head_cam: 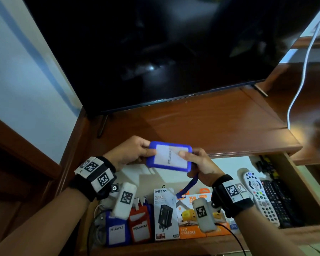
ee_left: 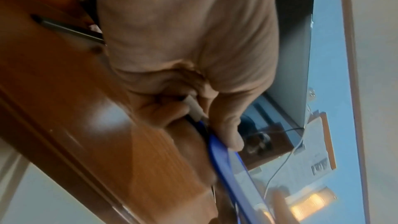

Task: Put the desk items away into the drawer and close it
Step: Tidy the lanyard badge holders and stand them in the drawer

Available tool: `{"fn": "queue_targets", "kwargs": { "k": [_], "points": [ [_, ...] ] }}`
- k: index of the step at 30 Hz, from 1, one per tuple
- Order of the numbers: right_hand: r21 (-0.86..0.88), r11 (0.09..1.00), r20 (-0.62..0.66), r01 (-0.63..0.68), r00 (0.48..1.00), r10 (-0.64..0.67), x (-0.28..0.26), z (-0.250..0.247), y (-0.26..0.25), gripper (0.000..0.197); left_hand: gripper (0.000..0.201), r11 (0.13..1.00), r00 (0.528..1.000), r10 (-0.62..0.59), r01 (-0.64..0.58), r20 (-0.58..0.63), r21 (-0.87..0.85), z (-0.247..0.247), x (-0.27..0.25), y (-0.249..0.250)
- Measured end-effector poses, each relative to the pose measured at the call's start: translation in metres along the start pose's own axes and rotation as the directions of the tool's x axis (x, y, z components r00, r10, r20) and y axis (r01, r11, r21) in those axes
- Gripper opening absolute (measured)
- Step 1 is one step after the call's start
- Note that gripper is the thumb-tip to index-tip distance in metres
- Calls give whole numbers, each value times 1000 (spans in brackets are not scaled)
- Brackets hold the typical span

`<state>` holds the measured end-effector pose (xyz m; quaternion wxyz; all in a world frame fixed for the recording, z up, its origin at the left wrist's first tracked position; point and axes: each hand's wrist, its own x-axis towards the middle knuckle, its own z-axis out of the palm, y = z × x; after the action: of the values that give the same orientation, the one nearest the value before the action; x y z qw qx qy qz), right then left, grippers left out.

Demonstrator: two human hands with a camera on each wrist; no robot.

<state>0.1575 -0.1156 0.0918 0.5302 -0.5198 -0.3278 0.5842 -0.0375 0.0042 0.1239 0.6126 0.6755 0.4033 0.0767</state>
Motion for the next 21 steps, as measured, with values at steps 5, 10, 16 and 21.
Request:
{"fn": "queue_targets", "kwargs": {
  "k": [5, 10, 16, 21],
  "points": [
    [-56, 997, 7, 52, 999, -51, -4, -3, 1, 33, 14, 987, 954, 28, -74, -299, -145, -9, 4, -5],
    [-178, 980, -8, 88, 996, -91, -1, 8, -2, 30, 11, 949, 862, -44, -122, -506, -290, -3, 7, -5],
    [-334, 921, 157, 200, 975, -155, -10, 32, -24, 23, 8, 977, 766, 24, -154, -643, -147, 14, 9, -2],
    [-438, 864, 161, 248, 967, -197, -10, 33, -48, 21, 17, 955, 895, 158, -32, -418, 293, 31, -2, -1]
  ]
}}
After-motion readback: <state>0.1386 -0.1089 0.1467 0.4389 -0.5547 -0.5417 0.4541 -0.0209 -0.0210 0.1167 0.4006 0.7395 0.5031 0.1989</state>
